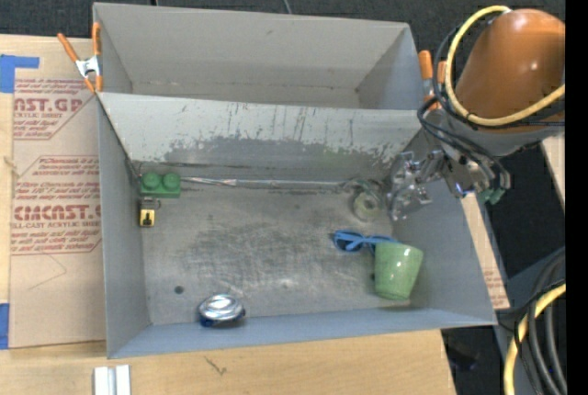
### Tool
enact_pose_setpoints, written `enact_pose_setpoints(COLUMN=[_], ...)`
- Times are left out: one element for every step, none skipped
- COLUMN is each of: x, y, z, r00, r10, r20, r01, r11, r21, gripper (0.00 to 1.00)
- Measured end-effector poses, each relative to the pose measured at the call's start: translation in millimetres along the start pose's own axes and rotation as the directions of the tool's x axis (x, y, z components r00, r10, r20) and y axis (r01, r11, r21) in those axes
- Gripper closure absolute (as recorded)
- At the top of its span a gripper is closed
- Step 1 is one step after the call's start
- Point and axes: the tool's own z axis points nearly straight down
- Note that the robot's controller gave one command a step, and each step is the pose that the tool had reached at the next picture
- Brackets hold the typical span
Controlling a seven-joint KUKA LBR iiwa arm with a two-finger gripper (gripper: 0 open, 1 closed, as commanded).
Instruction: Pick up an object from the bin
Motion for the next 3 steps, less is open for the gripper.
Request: enact_pose_setpoints(x=[1.7,41.6,5.0], y=[0,2,-21], z=[5,138,155], r00=[1.0,0.987,0.969], r10=[0.001,-0.159,-0.245], r20=[-0.008,-0.017,-0.006], r01=[-0.001,0.159,0.245], r11=[1.0,0.987,0.969], r21=[-0.004,-0.01,-0.023], gripper=[0.0,0.0,0.0])
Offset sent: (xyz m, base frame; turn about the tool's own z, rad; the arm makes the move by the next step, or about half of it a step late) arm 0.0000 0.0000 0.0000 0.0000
